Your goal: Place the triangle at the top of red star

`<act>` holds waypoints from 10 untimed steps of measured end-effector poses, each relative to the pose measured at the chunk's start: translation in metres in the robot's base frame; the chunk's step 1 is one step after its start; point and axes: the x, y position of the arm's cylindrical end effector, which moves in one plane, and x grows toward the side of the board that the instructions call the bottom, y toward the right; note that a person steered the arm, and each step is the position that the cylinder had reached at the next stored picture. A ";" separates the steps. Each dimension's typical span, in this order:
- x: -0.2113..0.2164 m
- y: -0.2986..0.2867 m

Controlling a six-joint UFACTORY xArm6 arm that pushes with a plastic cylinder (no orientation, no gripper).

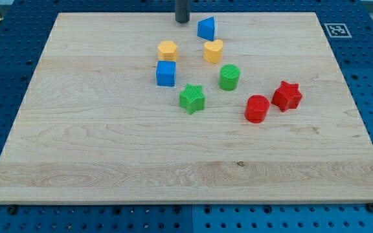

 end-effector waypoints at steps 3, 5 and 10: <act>0.023 0.050; 0.044 0.092; 0.052 0.076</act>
